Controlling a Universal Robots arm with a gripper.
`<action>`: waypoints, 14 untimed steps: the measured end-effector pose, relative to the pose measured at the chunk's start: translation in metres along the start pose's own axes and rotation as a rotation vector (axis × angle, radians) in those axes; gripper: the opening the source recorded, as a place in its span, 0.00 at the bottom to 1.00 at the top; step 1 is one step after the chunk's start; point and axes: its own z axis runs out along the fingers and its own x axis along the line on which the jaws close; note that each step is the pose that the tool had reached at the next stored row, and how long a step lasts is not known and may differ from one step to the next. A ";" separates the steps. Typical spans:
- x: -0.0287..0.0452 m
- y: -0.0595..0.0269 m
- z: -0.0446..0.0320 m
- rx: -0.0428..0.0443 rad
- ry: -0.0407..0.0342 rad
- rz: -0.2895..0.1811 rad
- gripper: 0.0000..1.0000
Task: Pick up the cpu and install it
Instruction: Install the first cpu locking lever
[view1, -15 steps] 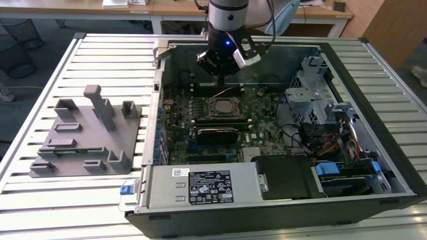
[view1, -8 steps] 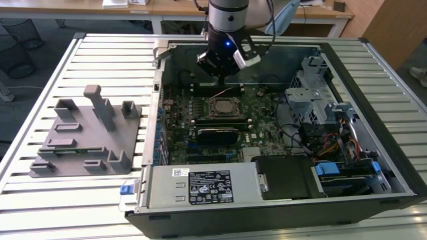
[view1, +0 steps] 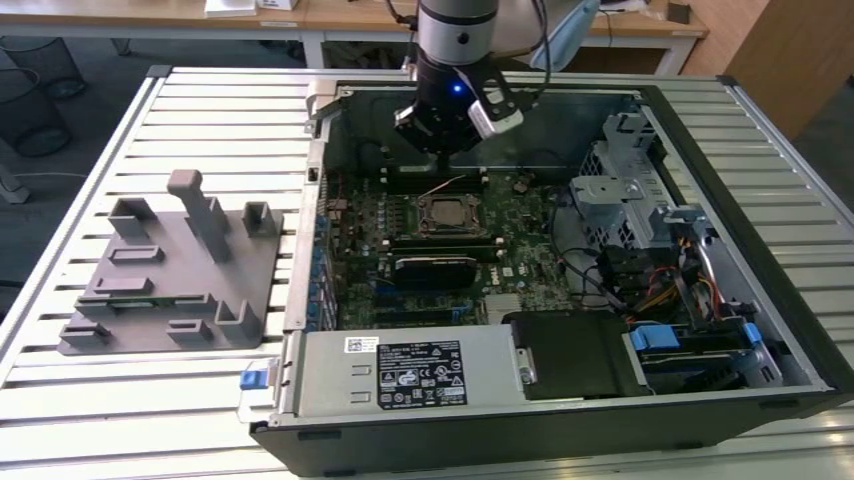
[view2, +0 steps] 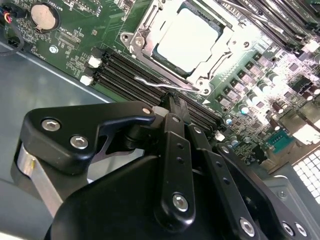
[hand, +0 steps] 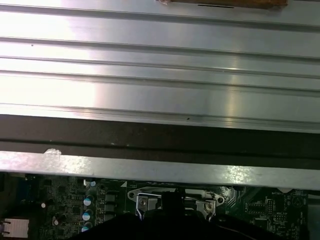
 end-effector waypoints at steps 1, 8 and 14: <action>-0.0005 0.0000 0.0001 0.0000 -0.0001 0.000 0.11; -0.0059 -0.0002 0.0029 0.0004 0.0001 -0.001 0.11; -0.0080 -0.0001 0.0096 0.0004 0.0002 -0.003 0.11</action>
